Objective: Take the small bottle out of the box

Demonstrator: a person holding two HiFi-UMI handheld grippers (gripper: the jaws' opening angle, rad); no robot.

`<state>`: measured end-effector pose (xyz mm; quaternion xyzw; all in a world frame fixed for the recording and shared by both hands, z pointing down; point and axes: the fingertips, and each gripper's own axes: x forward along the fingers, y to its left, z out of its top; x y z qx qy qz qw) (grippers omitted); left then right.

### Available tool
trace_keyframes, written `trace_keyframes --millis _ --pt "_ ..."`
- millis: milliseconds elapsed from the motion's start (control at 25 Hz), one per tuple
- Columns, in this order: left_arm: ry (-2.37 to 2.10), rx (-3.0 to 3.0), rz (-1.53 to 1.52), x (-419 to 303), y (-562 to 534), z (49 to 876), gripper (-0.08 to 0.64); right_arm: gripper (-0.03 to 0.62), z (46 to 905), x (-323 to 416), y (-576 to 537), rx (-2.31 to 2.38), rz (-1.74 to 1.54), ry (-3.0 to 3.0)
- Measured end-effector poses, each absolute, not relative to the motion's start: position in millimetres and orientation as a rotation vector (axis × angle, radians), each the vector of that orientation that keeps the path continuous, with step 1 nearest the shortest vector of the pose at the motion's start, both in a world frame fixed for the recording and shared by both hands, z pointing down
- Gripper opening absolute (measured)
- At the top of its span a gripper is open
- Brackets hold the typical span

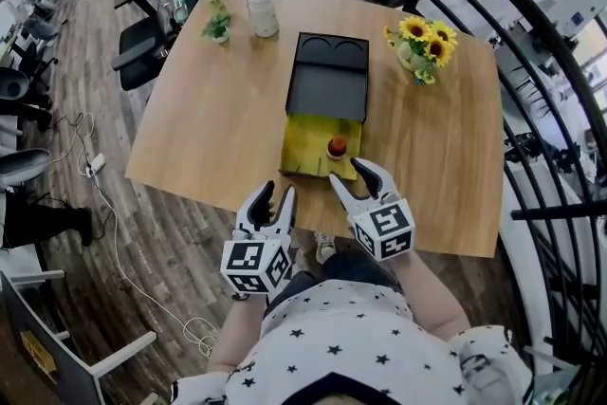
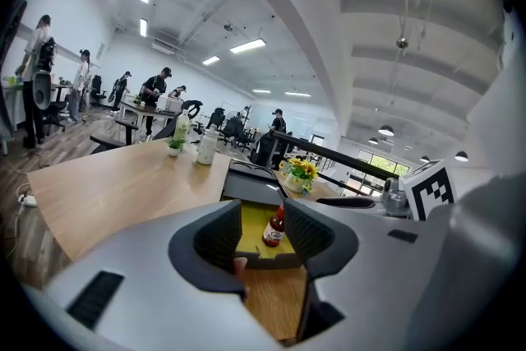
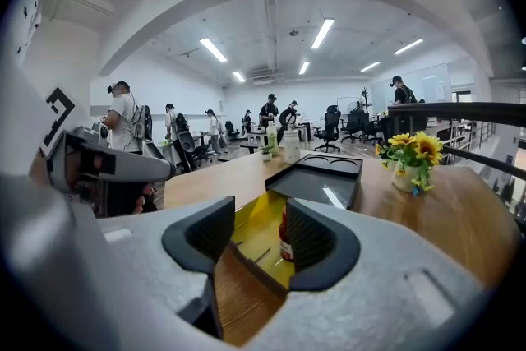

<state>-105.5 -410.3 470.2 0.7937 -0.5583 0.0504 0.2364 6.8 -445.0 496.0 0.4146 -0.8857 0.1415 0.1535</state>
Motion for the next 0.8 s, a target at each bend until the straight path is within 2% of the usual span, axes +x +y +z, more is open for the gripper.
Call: trace_keyframes --millis 800 --pt "-1.530 2.121 0.168 -107 -459 489 0.149 0.175 556 4 -510 1.113 0.381 -2.406"
